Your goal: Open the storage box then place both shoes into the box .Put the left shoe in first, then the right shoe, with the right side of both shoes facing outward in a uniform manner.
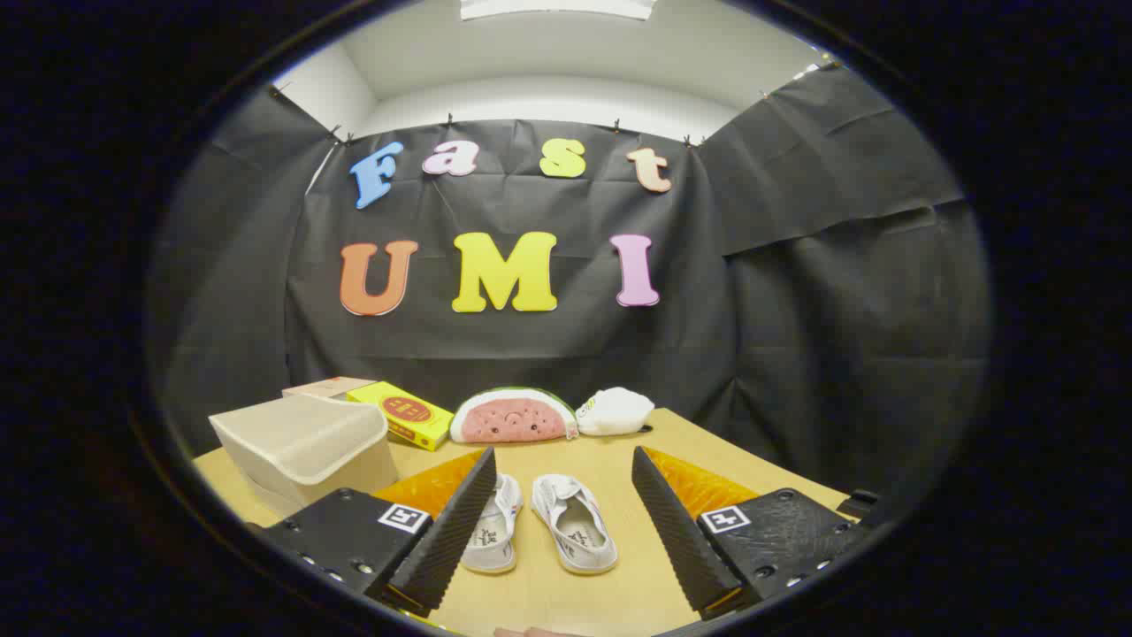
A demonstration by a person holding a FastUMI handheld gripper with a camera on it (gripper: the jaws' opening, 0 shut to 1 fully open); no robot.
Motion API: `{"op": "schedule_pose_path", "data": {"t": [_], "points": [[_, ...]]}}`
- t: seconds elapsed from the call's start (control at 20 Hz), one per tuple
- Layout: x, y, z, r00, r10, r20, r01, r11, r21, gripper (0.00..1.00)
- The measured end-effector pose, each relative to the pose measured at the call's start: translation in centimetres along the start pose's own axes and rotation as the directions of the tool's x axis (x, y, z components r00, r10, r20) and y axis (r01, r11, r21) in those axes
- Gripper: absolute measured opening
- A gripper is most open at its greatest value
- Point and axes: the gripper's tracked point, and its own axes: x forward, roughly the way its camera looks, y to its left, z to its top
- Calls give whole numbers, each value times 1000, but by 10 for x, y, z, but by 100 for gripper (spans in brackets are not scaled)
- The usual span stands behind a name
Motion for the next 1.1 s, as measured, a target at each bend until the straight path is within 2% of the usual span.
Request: {"op": "schedule_pose_path", "data": {"t": [0.3,0.95,1.1], "points": [[4,7,-10,1000,19,-7,-20,999,-39,95],[17,5,-32,998,31,-54,-33,999,-39,95],[24,20,-23,995,86,-56,-87,996,-26,95]]}}
